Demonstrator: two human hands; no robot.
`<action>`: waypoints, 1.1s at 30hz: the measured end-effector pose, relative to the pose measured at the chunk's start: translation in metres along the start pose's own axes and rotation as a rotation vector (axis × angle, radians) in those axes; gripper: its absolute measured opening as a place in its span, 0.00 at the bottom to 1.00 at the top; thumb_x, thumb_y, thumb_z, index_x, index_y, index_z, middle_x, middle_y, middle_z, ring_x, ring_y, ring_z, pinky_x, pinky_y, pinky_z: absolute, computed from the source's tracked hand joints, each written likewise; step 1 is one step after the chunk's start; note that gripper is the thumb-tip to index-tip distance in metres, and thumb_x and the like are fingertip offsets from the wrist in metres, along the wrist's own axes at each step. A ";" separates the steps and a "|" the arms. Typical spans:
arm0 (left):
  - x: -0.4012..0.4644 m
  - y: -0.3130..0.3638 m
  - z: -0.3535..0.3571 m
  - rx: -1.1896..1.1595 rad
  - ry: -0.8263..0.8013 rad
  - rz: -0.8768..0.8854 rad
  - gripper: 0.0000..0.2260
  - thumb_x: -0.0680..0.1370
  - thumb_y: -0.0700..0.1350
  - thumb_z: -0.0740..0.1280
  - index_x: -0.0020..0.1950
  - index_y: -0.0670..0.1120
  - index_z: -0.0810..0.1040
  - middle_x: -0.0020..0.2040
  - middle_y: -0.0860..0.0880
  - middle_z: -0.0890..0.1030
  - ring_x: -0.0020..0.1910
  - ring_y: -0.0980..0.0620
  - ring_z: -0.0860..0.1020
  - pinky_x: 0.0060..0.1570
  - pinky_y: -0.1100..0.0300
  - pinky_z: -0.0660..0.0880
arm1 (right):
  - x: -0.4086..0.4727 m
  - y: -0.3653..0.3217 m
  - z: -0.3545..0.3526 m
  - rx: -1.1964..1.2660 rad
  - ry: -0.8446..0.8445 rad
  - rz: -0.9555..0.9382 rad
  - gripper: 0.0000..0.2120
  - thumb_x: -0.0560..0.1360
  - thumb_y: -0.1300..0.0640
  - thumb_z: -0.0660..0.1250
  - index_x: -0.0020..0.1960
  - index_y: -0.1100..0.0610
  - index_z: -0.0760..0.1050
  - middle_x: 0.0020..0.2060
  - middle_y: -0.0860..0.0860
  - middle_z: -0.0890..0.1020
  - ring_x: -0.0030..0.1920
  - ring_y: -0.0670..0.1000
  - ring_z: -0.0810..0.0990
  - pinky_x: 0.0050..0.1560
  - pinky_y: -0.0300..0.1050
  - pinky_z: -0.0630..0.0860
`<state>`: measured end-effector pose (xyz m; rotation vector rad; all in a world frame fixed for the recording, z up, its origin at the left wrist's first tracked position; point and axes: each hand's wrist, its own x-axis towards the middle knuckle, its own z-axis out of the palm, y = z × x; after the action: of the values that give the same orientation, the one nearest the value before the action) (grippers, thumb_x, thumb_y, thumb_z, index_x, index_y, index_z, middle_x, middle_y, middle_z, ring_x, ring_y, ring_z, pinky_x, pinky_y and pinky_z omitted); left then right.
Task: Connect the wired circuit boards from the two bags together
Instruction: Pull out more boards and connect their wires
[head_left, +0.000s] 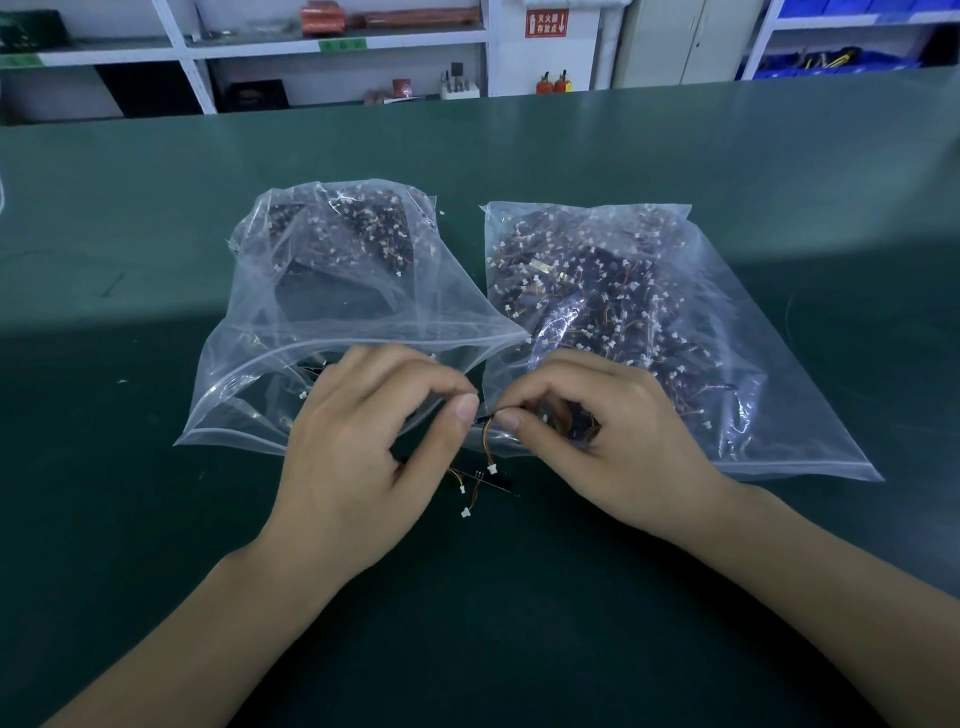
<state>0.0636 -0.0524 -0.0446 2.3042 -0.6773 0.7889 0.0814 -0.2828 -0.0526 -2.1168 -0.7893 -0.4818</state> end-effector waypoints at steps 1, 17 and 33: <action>0.000 -0.001 0.001 0.013 -0.024 0.000 0.10 0.85 0.49 0.66 0.50 0.48 0.85 0.48 0.56 0.82 0.50 0.50 0.79 0.53 0.48 0.74 | 0.000 0.000 0.000 0.001 0.011 0.000 0.02 0.81 0.58 0.75 0.49 0.56 0.85 0.41 0.37 0.77 0.38 0.45 0.76 0.43 0.34 0.70; -0.002 -0.009 0.007 0.068 -0.015 0.111 0.11 0.84 0.49 0.69 0.44 0.48 0.84 0.42 0.56 0.82 0.45 0.47 0.79 0.47 0.44 0.73 | 0.001 -0.002 -0.002 0.105 -0.009 0.056 0.04 0.80 0.58 0.74 0.47 0.58 0.84 0.38 0.39 0.80 0.38 0.45 0.77 0.43 0.31 0.69; -0.002 -0.009 0.006 0.063 -0.036 0.113 0.10 0.84 0.49 0.69 0.45 0.48 0.85 0.44 0.55 0.82 0.44 0.47 0.79 0.47 0.45 0.74 | 0.001 -0.002 0.000 0.133 -0.030 0.063 0.04 0.80 0.59 0.74 0.47 0.59 0.84 0.38 0.44 0.82 0.37 0.45 0.77 0.42 0.31 0.69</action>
<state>0.0704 -0.0502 -0.0533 2.3589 -0.8152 0.8327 0.0807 -0.2818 -0.0506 -2.0228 -0.7486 -0.3544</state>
